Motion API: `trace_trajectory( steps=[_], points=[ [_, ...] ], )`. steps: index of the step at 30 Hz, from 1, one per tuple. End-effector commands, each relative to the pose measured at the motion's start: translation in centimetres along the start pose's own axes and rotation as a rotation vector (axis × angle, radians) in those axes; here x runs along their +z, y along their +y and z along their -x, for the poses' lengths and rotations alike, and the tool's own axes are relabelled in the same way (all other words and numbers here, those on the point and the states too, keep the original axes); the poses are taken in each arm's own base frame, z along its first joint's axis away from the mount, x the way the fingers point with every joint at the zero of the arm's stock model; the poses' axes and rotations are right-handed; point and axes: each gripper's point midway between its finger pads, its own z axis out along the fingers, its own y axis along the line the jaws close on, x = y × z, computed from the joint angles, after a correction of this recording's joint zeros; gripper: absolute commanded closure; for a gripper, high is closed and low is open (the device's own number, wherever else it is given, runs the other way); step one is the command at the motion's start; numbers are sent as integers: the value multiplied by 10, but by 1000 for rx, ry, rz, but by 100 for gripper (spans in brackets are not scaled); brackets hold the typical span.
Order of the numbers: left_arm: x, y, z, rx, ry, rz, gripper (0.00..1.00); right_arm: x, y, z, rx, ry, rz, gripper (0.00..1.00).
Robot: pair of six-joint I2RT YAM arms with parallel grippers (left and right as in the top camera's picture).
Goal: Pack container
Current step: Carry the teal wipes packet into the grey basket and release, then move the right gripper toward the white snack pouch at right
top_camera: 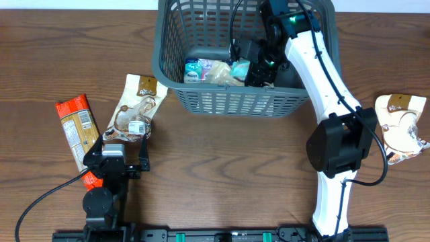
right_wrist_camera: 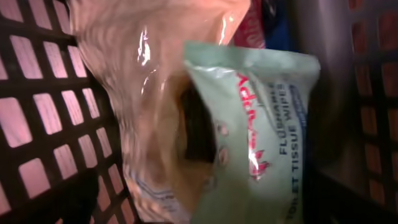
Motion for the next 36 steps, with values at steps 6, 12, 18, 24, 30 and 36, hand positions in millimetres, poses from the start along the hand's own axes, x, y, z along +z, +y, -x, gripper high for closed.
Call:
trace_trajectory(
  steps=[6,12,18,24,30,36],
  points=[
    [1,0,-17,-5,53,5,1,-119,-20,23,85,-186,-244,1],
    [1,0,-17,-5,53,5,1,-265,-58,-3,344,-426,-593,1],
    [1,0,-17,-5,53,5,1,-370,-77,-138,845,-483,-896,1],
    [1,0,-17,-5,53,5,1,-387,-63,-276,1159,-312,-1004,1],
    [1,0,-17,-5,53,5,1,-336,-65,-365,1345,-152,-887,1],
    [1,0,-17,-5,52,5,2,-219,-68,-413,1425,20,-573,1]
  ],
)
